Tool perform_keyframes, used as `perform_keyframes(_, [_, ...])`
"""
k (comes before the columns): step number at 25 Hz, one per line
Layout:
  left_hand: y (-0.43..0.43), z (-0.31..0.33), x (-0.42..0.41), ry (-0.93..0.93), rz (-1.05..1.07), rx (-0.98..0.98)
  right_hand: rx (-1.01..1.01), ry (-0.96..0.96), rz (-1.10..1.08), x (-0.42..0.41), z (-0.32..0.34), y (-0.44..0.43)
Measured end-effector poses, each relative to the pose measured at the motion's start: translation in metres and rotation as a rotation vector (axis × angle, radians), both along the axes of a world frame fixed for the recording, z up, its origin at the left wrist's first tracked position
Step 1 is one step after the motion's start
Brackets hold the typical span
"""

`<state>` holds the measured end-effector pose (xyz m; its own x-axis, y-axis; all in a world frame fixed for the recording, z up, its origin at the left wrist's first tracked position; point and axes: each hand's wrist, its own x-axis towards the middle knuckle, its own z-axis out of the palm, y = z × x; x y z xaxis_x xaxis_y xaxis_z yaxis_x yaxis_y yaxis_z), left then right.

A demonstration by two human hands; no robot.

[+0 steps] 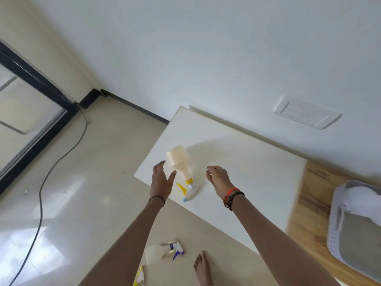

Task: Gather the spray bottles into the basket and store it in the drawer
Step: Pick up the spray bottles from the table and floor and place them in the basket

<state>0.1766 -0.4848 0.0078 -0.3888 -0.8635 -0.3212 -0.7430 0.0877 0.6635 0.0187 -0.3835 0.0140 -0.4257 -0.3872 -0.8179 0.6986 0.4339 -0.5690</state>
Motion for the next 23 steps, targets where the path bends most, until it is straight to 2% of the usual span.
perform_keyframes(5, [-0.057,-0.019,-0.014,-0.166,-0.310,-0.085,0.062,0.076,0.216,0.002,-0.034,-0.056])
perform_keyframes(9, [-0.076,-0.036,-0.021,-0.260,-0.456,0.022,0.082,0.081,0.298,0.003,-0.053,-0.081])
perform_keyframes(12, [-0.082,-0.044,-0.023,-0.263,-0.428,0.050,0.080,0.082,0.346,0.004,-0.058,-0.087])
perform_keyframes(17, [-0.084,-0.046,-0.020,-0.256,-0.387,-0.024,0.115,0.205,0.480,-0.001,-0.055,-0.088])
perform_keyframes(20, [-0.077,-0.045,-0.015,-0.210,-0.331,0.067,0.112,0.260,0.600,-0.009,-0.052,-0.077])
perform_keyframes(23, [-0.065,-0.042,-0.006,-0.071,-0.210,0.230,0.038,0.230,0.625,-0.023,-0.041,-0.060])
